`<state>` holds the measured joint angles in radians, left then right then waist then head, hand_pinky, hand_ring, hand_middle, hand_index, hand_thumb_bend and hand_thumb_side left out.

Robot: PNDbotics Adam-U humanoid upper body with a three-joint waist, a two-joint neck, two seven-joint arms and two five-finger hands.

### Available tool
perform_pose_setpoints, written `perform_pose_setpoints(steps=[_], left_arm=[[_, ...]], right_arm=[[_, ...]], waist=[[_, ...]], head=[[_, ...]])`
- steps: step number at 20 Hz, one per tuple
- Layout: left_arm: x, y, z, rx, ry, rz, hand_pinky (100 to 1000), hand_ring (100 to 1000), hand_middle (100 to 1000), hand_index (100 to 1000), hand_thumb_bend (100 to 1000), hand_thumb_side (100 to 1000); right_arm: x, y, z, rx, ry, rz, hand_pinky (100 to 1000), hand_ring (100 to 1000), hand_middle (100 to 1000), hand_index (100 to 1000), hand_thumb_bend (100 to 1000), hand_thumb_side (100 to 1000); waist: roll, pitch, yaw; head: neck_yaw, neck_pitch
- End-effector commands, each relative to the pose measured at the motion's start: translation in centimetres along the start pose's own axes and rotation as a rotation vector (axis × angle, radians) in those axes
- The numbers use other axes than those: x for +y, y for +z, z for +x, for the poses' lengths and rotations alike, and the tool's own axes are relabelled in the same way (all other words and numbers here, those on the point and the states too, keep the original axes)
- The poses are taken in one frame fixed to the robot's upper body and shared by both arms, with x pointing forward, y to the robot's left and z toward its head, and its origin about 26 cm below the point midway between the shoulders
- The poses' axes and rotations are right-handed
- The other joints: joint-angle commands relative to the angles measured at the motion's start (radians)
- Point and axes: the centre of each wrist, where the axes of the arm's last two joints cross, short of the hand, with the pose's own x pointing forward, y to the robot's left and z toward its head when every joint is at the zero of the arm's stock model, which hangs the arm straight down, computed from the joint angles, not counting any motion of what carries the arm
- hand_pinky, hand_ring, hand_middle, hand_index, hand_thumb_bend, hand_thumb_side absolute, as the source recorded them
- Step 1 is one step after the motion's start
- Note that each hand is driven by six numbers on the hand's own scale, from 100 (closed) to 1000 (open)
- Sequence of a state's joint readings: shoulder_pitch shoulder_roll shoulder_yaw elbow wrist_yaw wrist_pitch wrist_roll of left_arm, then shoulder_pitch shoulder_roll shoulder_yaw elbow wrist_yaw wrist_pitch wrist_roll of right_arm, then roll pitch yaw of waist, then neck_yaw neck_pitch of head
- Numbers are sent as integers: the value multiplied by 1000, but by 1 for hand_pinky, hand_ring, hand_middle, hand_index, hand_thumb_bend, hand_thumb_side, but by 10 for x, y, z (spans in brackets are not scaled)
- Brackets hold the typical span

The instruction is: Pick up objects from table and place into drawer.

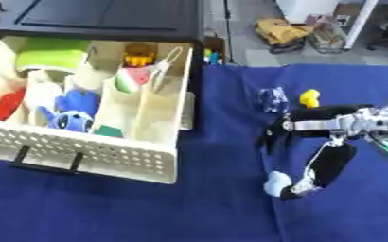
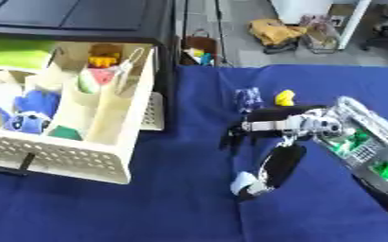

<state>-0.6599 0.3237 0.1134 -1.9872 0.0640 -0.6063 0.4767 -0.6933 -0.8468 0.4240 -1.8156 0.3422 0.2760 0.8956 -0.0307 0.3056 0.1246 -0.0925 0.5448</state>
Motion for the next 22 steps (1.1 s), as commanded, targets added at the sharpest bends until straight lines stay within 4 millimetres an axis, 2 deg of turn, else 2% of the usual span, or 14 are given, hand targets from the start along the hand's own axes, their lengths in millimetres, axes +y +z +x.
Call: perform_pose_setpoints(steps=[1, 9, 19, 20, 22], left_arm=[[-3, -7, 3, -27, 8, -3, 370, 469, 577, 738, 305, 1000], [-3, -6, 3, -24, 5, -1, 370, 468, 575, 735, 303, 1000], [-3, -5, 3, -23, 5, 0, 369, 469, 575, 735, 303, 1000], [-3, -5, 3, -23, 5, 0, 369, 468, 573, 734, 301, 1000], [-3, -5, 3, -21, 6, 0, 369, 469, 573, 734, 301, 1000]], right_arm=[[-2, 3, -7, 42, -18, -14, 773, 860, 638, 850, 620, 273], [10, -6, -19, 75, -44, 21, 769, 858, 631, 822, 610, 246], [13, -10, -23, 77, -52, 27, 768, 857, 622, 813, 606, 244], [13, -11, -24, 79, -53, 28, 757, 841, 574, 760, 567, 249], [16, -15, -28, 94, -62, 33, 756, 838, 565, 752, 559, 251]], waist=[[6, -14, 0], [11, -9, 2], [12, -7, 1], [12, -7, 1], [12, -5, 3]], head=[[-5, -11], [-10, -13], [-12, -15], [-13, -16], [-16, -19]])
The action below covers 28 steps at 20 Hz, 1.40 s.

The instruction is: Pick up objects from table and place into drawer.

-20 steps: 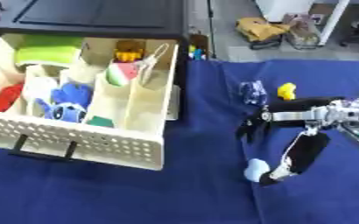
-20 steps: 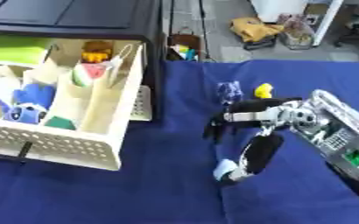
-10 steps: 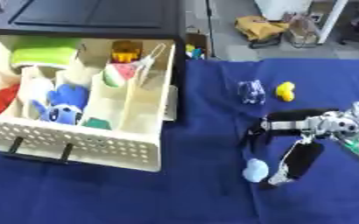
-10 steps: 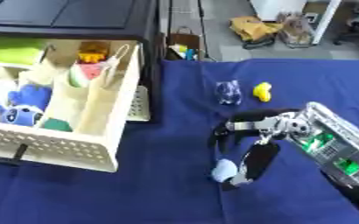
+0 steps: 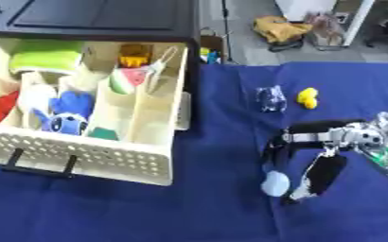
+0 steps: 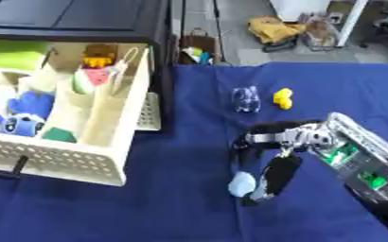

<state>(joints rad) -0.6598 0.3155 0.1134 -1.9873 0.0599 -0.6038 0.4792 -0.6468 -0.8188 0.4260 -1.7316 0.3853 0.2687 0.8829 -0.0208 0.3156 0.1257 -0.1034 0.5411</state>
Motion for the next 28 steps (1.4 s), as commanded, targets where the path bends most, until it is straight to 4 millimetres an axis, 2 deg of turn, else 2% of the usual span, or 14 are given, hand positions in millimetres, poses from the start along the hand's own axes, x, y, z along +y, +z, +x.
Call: perform_pose_setpoints(steps=[1, 14, 17, 24, 28], left_arm=[[-2, -6, 3, -24, 7, -8, 369, 469, 573, 734, 301, 1000], [-3, -6, 3, -25, 10, -8, 368, 468, 571, 732, 301, 1000], [-3, -6, 3, -24, 10, -8, 368, 468, 571, 732, 302, 1000], [-3, -6, 3, -22, 10, -10, 368, 468, 571, 731, 299, 1000], [-3, -6, 3, -21, 8, -11, 368, 469, 571, 731, 299, 1000]], right_arm=[[-2, 0, -5, 31, -1, -6, 756, 838, 565, 752, 559, 251], [8, -18, -19, 66, 5, 11, 742, 820, 539, 710, 489, 250], [9, -20, -22, 71, 4, 23, 743, 823, 562, 733, 508, 243], [7, -15, -26, 79, 3, 27, 748, 838, 579, 746, 527, 247], [6, -11, -27, 89, 7, 31, 756, 846, 594, 785, 538, 245]], waist=[[2, -14, 2], [1, -12, 11], [2, -11, 12], [3, -10, 10], [2, -11, 8]], head=[[-6, -16], [-13, -20], [-15, -20], [-17, -19], [-15, -20]])
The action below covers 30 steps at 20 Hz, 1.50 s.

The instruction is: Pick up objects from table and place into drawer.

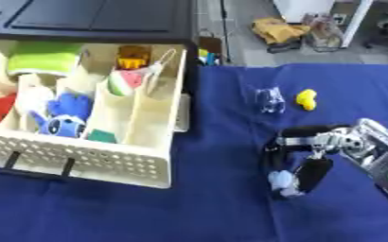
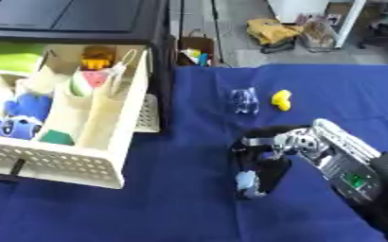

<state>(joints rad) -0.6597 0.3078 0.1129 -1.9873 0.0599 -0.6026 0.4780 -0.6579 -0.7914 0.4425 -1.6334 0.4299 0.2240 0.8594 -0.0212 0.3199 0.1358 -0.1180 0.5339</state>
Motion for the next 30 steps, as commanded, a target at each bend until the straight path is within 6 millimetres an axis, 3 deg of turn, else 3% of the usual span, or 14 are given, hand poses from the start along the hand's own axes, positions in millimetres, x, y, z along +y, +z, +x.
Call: perform_pose_setpoints(steps=[1, 21, 30], left_arm=[[-2, -7, 3, -24, 5, -17, 368, 469, 572, 732, 299, 1000], [-1, -6, 3, -20, 0, -26, 367, 469, 572, 732, 296, 1000], [-1, -6, 3, -18, 1, -28, 367, 469, 573, 733, 296, 1000]], right_arm=[[0, 8, -12, 53, 5, 23, 756, 846, 595, 788, 538, 245], [-9, 29, -12, 78, 26, -54, 757, 848, 592, 767, 526, 276], [-12, 42, 0, 100, 123, -98, 752, 836, 612, 740, 445, 308]], waist=[[3, -16, -3], [4, -15, -16], [2, -16, -18]], head=[[0, -13], [1, -10], [-1, -10]])
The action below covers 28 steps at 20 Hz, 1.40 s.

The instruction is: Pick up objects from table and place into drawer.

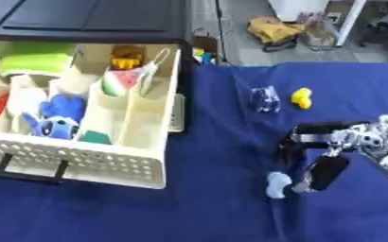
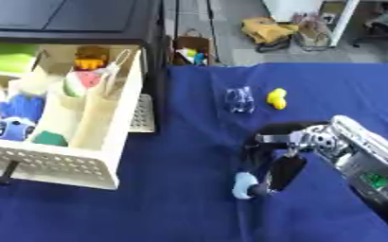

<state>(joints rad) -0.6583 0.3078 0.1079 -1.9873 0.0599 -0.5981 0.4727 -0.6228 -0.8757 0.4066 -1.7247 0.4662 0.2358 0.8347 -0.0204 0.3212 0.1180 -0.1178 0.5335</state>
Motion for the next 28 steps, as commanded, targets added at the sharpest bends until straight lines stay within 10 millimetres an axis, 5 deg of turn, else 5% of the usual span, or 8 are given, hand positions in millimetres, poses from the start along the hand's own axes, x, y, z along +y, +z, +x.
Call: perform_pose_setpoints(steps=[1, 15, 28], left_arm=[[0, -7, 3, -25, 0, -20, 367, 469, 573, 733, 296, 1000], [-1, -6, 3, -23, 3, -21, 366, 470, 574, 735, 295, 1000], [-1, -6, 3, -22, 3, -19, 367, 471, 575, 736, 295, 1000]], right_arm=[[-8, 12, 0, 37, 66, -26, 752, 835, 613, 738, 434, 311], [1, -3, 0, 23, 64, 66, 764, 801, 631, 812, 491, 260], [6, -15, -1, 16, 15, 73, 753, 788, 588, 747, 468, 273]], waist=[[1, -17, 0], [0, -14, 3], [-1, -10, 5]], head=[[-1, -10], [-9, -12], [-14, -16]])
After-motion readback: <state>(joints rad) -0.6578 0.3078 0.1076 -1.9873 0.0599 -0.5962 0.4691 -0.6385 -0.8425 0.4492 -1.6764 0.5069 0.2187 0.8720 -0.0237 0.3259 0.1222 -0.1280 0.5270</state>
